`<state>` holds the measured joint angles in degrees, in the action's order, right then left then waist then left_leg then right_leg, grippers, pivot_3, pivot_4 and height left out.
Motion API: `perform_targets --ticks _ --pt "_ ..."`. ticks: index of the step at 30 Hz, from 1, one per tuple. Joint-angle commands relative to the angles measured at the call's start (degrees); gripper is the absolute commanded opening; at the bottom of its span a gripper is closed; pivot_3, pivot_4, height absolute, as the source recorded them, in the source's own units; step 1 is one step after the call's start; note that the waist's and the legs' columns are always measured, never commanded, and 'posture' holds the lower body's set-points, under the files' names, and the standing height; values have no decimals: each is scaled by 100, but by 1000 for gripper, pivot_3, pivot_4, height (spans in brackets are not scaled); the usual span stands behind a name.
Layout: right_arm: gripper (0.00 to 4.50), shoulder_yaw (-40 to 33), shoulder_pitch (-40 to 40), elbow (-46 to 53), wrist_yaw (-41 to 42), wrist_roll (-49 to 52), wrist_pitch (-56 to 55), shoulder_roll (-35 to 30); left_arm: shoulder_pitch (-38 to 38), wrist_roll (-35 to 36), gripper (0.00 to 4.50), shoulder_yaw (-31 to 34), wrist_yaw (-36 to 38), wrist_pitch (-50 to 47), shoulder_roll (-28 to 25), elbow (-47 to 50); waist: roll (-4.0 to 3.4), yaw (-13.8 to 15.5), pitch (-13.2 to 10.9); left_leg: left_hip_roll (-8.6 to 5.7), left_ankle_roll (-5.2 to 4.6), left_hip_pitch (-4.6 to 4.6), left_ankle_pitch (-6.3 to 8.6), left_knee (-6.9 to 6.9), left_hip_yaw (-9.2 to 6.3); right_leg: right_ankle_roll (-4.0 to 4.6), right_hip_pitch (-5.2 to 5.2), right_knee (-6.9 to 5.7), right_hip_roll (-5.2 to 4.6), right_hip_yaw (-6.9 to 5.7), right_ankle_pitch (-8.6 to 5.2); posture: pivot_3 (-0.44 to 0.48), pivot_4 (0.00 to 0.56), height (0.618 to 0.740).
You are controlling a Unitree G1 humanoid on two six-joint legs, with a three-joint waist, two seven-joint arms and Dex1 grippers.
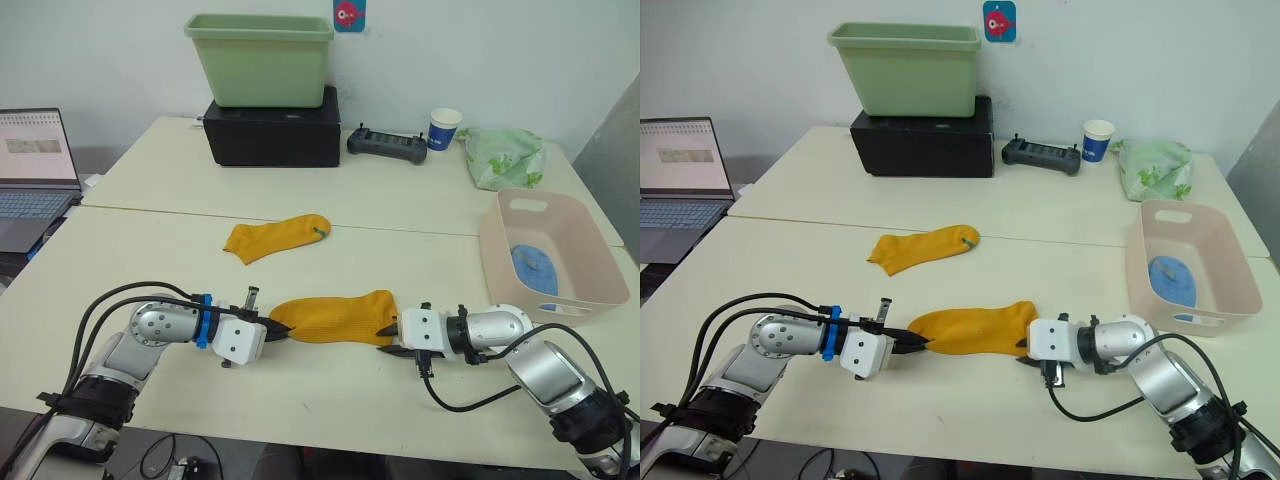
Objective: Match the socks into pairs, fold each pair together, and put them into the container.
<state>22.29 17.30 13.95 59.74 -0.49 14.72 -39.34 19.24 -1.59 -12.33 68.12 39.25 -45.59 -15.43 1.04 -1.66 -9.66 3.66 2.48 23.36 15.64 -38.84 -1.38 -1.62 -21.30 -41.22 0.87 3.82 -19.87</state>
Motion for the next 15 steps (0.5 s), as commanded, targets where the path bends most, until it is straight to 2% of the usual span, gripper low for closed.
perform_targets --ticks 1,5,8,11,15 --pt "42 -198 -1 264 7 253 528 35 58 121 0 -29 26 7 -89 99 0 0 0 0 0 0 0 0 0 0 0 0 0 0 0 0 150 696" --pt "42 -426 -103 818 23 789 1277 64 -147 819 0 13 464 -930 -295 784 0 -5 0 1 0 4 0 0 -1 0 -3 0 1 -1 0 0 150 696" --pt "42 -782 -342 1539 17 1502 2196 -10 -537 1725 0 137 764 -2635 -730 1931 -2 -6 -2 4 0 7 0 2 -6 -1 -5 1 1 -4 0 0 150 696" --pt "42 -1336 -684 2447 -107 2591 3518 -59 -918 2869 0 342 931 -4571 -1419 3168 2 -8 -9 7 0 11 0 4 -11 -2 -3 4 1 -10 -2 0 150 696" --pt "42 -2072 -821 2991 -389 3921 5228 -149 -1340 3954 0 645 1144 -6340 -2258 3998 -1 -11 -14 8 1 6 0 4 -13 -2 4 0 1 -14 -1 0 150 696"
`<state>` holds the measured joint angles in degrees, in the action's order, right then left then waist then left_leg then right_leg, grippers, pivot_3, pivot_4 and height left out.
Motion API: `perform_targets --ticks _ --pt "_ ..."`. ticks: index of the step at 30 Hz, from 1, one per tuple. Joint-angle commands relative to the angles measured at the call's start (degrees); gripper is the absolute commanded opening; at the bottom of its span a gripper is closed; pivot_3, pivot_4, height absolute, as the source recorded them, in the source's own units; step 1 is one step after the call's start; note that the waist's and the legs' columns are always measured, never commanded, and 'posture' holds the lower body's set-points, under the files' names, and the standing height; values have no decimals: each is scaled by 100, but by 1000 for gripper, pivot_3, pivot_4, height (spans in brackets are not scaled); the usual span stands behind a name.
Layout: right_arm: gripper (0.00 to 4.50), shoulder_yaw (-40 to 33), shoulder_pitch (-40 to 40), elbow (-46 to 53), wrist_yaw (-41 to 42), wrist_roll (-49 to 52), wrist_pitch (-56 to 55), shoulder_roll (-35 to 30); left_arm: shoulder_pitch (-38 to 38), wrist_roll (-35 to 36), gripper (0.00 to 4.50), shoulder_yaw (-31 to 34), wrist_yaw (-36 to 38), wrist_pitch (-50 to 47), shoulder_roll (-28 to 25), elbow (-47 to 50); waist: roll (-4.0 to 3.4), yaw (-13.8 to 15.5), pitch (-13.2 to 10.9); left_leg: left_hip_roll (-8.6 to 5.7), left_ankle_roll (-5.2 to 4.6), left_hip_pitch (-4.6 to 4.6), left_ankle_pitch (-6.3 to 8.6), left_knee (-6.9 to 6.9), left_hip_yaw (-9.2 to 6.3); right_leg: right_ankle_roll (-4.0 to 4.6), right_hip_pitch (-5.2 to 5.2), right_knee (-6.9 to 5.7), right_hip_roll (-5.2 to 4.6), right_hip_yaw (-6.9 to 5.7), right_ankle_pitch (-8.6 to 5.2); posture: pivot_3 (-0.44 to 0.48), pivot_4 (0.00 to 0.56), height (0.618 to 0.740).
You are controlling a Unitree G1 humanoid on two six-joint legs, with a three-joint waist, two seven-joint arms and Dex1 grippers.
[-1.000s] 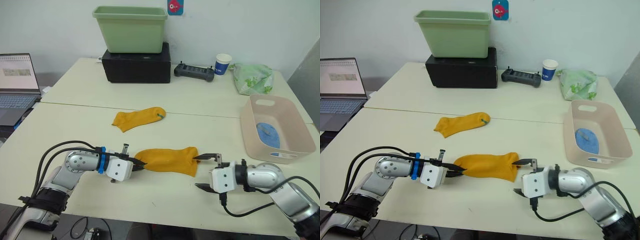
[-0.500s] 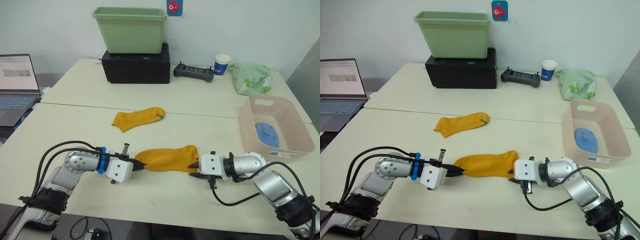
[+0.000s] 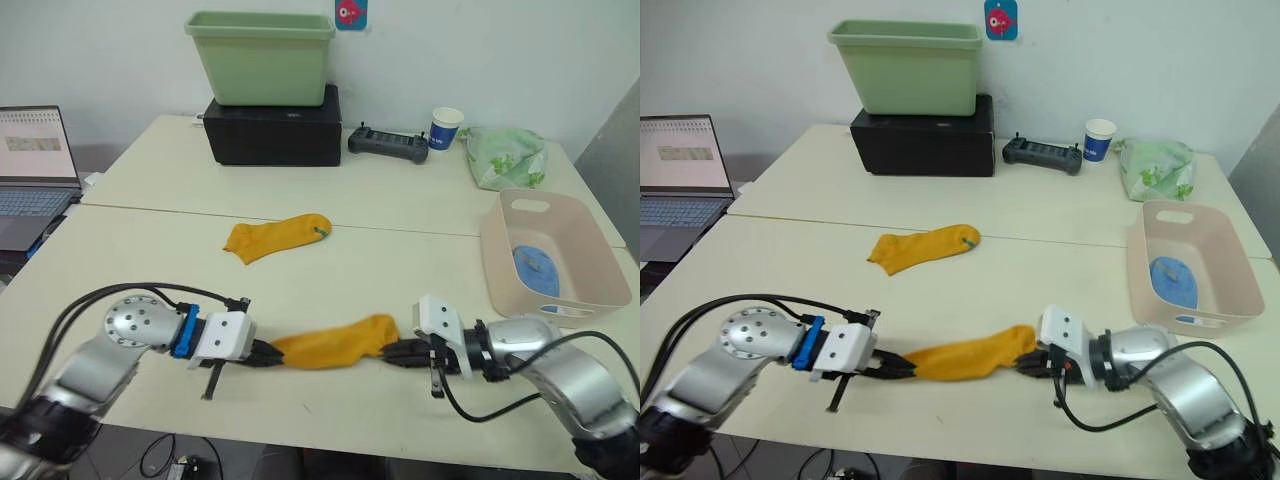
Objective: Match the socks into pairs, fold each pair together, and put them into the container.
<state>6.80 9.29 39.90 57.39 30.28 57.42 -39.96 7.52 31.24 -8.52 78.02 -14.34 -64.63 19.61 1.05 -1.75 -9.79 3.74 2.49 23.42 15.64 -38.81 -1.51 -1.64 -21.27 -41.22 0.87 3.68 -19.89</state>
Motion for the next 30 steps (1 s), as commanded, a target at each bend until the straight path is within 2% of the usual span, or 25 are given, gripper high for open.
perform_targets --ticks 1,7,10,14,20,26,29,30 --pt "42 -647 -16 427 -202 1067 1218 -127 -273 817 0 335 182 -1219 -472 589 -3 -4 -3 -3 0 -10 0 0 4 0 8 1 0 3 0 0 150 696" --pt "42 -1048 192 306 -807 1951 2330 55 -616 1189 0 459 6 -2169 -427 616 -2 -7 -8 -3 -1 -34 1 7 21 -2 15 5 4 25 -3 0 150 696" --pt "42 -965 513 -206 -1591 1678 2620 549 -216 1155 0 306 -504 -2712 132 2 -2 -6 -8 -4 -2 -35 1 11 19 -2 14 7 6 27 -3 0 150 696" --pt "42 -868 1029 -779 -2429 1280 2671 1128 453 797 0 130 -694 -2945 606 -785 19 -8 -24 -5 -1 -26 1 8 19 -1 1 6 8 29 -2 0 150 696" --pt "42 -312 1414 -1350 -2915 729 2216 1377 1269 192 0 -209 -739 -2977 1104 -1813 20 -6 -24 -7 -2 11 1 5 14 0 -27 8 7 22 0 0 150 696" --pt "42 -368 1427 -1418 -3070 656 2034 1493 1666 -272 0 -238 -831 -2755 1527 -2267 20 5 -24 -6 0 65 0 4 13 0 -78 9 5 22 -1 0 150 696" --pt "697 -244 1300 -1246 -2965 370 1434 1116 1789 -298 0 -73 -971 -2779 1673 -2268 19 10 -24 -7 -1 65 0 2 11 1 -78 2 3 19 0 0 150 696" --pt "1048 -173 1272 -1202 -2900 269 1209 981 1800 -306 0 -45 -994 -2809 1683 -2251 20 11 -24 -8 -1 65 -1 1 12 0 -77 0 2 19 0 0 150 696"
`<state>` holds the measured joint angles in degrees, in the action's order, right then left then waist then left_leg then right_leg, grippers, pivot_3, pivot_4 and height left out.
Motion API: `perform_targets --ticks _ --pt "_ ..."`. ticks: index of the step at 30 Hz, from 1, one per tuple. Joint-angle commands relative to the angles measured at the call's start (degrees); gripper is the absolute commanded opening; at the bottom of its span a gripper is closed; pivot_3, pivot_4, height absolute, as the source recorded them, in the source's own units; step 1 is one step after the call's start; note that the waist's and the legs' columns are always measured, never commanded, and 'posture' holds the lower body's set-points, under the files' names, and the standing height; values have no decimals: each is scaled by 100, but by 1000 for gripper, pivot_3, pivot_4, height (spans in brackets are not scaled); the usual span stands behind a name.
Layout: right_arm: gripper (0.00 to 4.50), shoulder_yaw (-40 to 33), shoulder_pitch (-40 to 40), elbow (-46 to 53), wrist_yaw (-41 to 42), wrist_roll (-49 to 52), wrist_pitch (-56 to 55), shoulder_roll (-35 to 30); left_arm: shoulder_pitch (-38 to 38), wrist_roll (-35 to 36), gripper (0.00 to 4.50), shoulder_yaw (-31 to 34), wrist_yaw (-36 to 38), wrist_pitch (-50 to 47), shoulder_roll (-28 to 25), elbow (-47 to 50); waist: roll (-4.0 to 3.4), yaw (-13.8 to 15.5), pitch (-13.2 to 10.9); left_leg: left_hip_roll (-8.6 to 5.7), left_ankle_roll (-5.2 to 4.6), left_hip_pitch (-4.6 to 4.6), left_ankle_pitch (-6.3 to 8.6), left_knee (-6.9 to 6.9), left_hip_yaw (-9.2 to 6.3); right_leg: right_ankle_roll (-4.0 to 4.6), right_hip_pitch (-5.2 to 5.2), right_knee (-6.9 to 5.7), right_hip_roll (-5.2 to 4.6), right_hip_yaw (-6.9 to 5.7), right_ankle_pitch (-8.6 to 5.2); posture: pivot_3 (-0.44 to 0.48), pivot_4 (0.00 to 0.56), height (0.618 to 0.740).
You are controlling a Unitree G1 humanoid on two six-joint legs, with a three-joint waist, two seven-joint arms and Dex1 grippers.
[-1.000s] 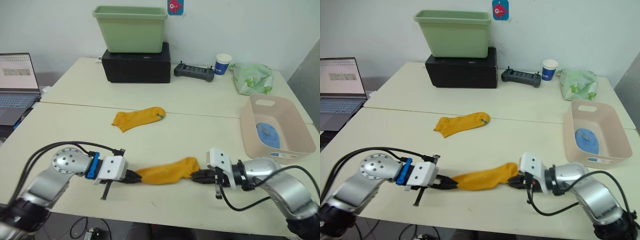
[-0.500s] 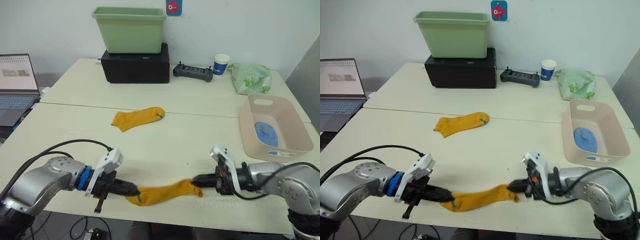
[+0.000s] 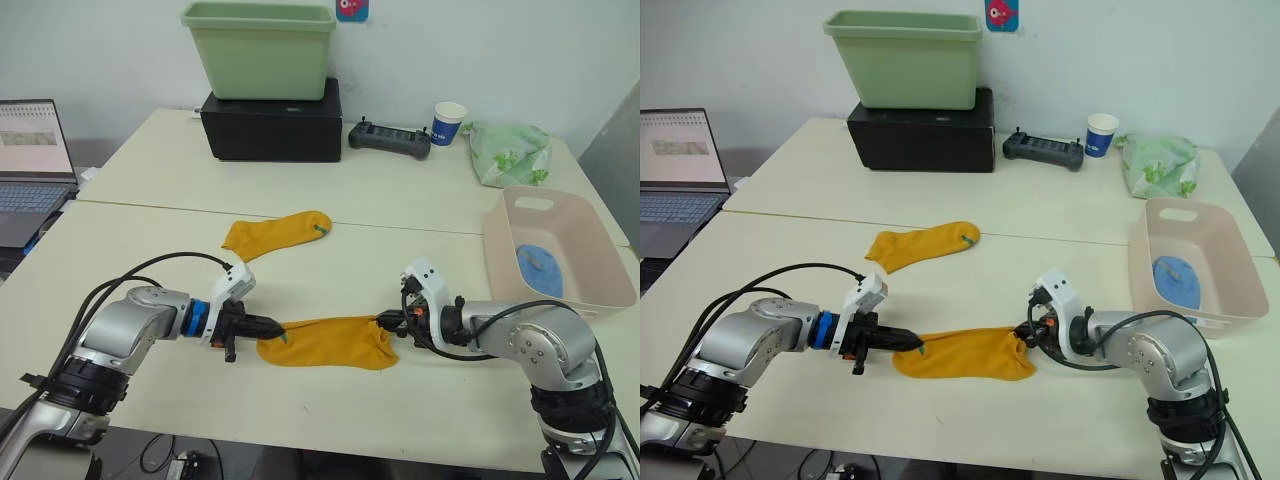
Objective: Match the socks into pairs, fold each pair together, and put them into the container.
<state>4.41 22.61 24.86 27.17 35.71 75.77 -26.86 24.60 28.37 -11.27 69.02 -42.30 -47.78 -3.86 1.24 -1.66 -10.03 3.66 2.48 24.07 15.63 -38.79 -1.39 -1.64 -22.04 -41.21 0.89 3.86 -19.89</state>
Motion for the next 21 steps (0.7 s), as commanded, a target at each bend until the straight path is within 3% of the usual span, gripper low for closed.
perform_targets --ticks 1,4,10,14,21 --pt "1366 51 -83 353 154 -351 -819 -438 54 -24 214 329 -137 95 13 167 1 -2 0 -1 0 0 0 -3 1 0 1 0 -1 0 0 0 150 696" --pt "2430 6 -172 502 277 -529 -1307 -752 -72 -118 965 572 -261 485 -1 375 1 -5 0 -1 0 -2 0 -4 2 -1 3 -1 -1 2 1 0 150 696" --pt "4495 -696 -549 1004 497 -177 -1537 -1024 -500 138 2944 1339 -579 97 -242 828 1 -16 0 3 -1 -2 0 -2 -2 -1 2 0 1 1 1 0 150 696" --pt "4500 -613 -1159 1460 183 -97 -1479 -677 -1154 265 4164 1667 -955 -86 -96 1298 1 -9 1 6 -1 -6 0 0 -8 -1 8 2 -2 -1 0 0 150 696" --pt "4500 -87 -1794 1524 -443 -485 -1607 -218 -1682 400 4164 1628 -1605 -588 359 1883 2 -11 1 -2 3 -19 -1 -5 -1 -7 29 0 -10 -1 4 0 150 696"
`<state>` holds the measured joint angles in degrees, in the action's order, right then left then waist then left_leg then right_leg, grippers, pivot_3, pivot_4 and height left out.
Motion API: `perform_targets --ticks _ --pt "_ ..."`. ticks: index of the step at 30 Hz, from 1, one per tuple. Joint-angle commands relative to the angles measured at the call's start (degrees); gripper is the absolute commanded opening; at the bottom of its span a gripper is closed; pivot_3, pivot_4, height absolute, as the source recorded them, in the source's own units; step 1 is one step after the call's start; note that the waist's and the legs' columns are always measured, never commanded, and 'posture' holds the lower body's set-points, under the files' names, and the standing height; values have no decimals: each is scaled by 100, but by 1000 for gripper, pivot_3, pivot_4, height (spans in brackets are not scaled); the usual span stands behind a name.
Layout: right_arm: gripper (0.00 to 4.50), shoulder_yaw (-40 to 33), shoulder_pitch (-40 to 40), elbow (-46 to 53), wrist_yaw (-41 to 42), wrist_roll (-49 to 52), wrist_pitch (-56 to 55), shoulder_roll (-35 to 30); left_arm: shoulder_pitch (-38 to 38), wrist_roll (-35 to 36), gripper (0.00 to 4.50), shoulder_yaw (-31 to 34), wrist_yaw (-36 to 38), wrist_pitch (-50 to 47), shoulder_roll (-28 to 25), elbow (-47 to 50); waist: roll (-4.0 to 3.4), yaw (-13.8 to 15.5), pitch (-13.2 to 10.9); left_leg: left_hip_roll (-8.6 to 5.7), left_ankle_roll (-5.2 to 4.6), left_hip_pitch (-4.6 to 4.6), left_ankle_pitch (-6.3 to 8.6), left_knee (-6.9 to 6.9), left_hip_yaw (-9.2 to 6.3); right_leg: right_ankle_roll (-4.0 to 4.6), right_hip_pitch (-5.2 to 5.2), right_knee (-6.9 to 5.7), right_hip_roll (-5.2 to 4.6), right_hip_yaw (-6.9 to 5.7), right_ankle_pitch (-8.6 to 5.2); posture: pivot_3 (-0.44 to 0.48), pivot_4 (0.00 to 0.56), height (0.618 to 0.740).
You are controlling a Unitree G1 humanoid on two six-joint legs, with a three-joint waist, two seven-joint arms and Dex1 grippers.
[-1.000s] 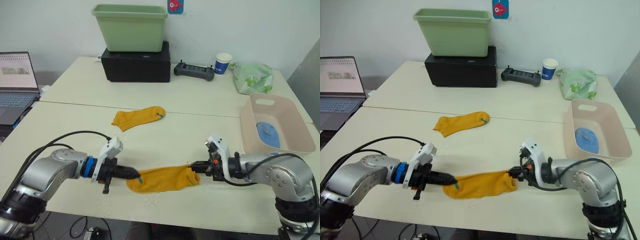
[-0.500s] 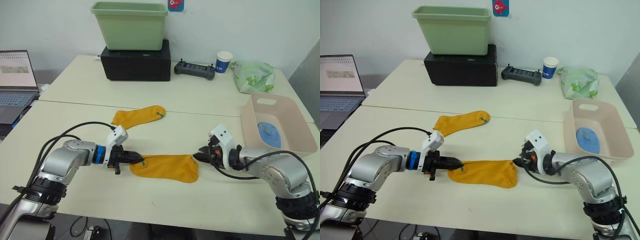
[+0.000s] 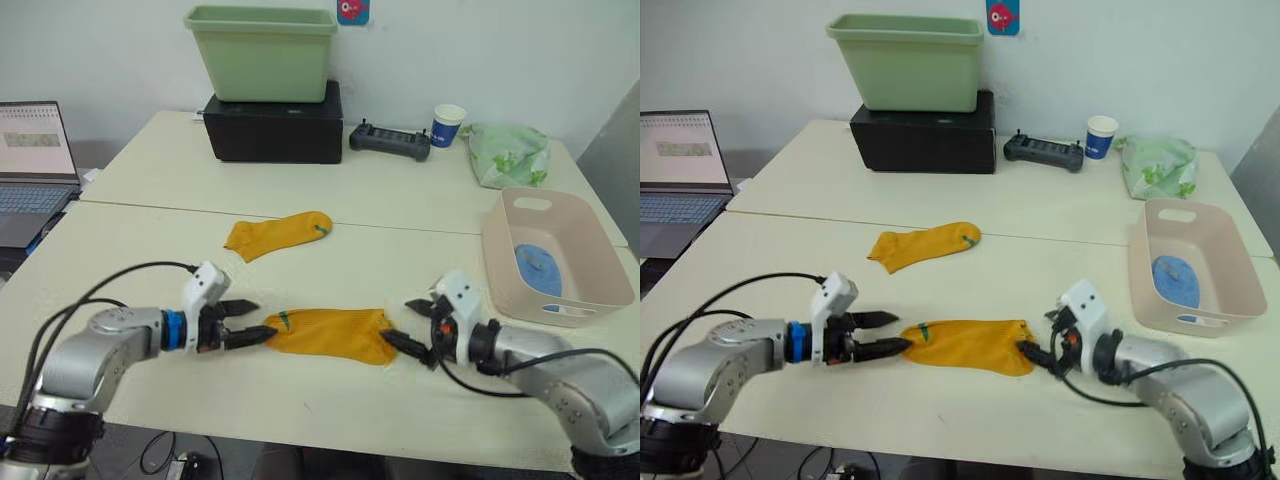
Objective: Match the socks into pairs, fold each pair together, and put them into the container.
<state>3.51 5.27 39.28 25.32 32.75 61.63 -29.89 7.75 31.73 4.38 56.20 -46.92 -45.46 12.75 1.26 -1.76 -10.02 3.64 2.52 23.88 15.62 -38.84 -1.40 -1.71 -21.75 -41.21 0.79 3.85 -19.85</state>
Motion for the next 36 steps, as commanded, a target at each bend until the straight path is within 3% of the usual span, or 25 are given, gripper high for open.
perform_targets --ticks 1,3,6,17,18,24,32,36 --pt "4500 32 -99 28 -337 -243 -221 139 7 36 4164 41 -478 -213 222 186 0 1 1 0 0 -1 0 0 0 -2 0 0 0 1 1 0 150 696" --pt "4500 65 -140 -15 -401 -311 -252 202 17 19 4164 27 -658 -328 322 157 2 3 3 -1 0 -5 0 0 1 -2 3 0 1 1 1 0 150 696" --pt "3894 217 -224 -27 -430 -378 -294 253 41 131 3553 -33 -826 -589 505 130 -6 8 7 0 0 -5 0 1 -4 -2 4 0 1 -5 1 0 150 696" --pt "22 460 -381 25 -233 -490 -509 70 -183 180 247 -350 -756 -647 481 412 -6 8 9 -1 0 -8 0 1 -2 -2 10 7 0 -4 1 0 150 696" --pt "0 458 -407 48 -206 -471 -508 54 -199 193 19 -327 -750 -649 465 422 -6 8 9 0 0 -8 0 1 -2 -2 10 7 0 -4 1 0 150 696" --pt "0 352 -628 281 34 -228 -422 -84 -473 435 19 7 -655 -666 275 614 -6 8 9 1 0 -8 0 1 -3 -2 10 8 1 -4 1 0 150 696" --pt "0 183 -1086 704 255 154 -344 -363 -1380 692 19 489 -717 -780 -27 1149 -4 -9 10 5 0 -13 0 3 -5 -2 13 7 2 -1 1 0 150 696" --pt "0 224 -1212 719 236 80 -384 -468 -1607 417 19 398 -812 -363 7 1155 -4 -6 10 3 0 -15 1 3 -3 -2 16 9 1 4 0 0 150 696"
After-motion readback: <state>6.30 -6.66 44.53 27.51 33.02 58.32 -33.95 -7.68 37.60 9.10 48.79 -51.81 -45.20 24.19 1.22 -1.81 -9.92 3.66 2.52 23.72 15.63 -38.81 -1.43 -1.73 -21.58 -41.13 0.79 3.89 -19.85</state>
